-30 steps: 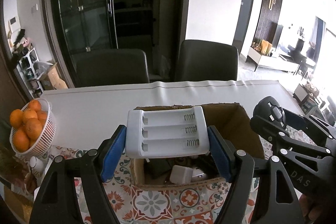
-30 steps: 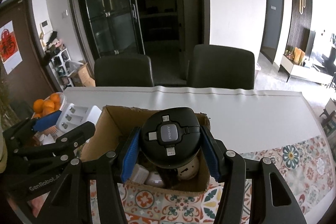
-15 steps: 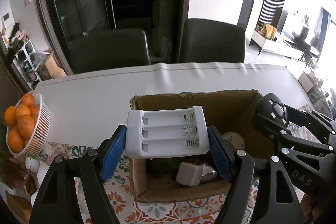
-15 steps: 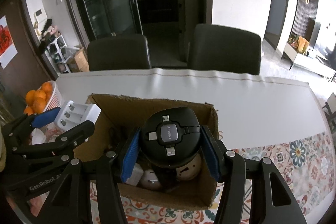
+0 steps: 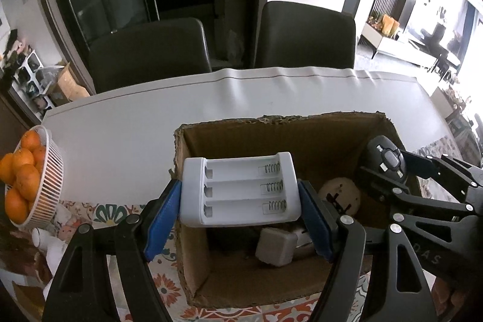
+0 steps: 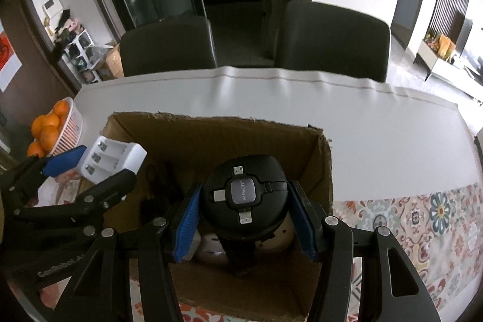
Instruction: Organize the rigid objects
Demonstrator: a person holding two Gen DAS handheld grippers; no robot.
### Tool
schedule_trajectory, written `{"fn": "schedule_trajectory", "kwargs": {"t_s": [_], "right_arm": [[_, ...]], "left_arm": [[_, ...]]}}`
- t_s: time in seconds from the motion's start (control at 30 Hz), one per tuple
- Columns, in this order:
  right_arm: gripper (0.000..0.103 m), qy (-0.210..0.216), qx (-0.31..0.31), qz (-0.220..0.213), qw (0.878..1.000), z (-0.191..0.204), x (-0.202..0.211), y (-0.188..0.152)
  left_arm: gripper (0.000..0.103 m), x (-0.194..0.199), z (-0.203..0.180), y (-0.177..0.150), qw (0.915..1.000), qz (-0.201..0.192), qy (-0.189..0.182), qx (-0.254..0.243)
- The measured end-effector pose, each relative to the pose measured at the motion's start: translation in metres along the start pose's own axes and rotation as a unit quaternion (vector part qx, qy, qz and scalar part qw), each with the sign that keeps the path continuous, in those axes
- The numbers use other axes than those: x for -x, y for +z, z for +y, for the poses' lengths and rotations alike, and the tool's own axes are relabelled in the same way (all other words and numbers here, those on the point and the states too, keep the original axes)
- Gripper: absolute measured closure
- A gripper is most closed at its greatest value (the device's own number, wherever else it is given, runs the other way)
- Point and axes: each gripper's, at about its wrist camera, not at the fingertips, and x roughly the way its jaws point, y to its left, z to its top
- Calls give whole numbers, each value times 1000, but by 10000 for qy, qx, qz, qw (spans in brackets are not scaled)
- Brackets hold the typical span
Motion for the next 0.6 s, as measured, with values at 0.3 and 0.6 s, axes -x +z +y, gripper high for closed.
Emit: {"fn": "schedule_trajectory", "kwargs": {"t_s": [0.3, 0.6], "right_arm": [[41, -180, -83, -94, 9998, -5, 16, -1], [36, -407, -237, -532, 9975, -4, 61, -20]], "left_arm": [[22, 8, -5, -2, 9999, 65, -16, 90], [16, 54, -8, -19, 9989, -362, 217, 218]]}}
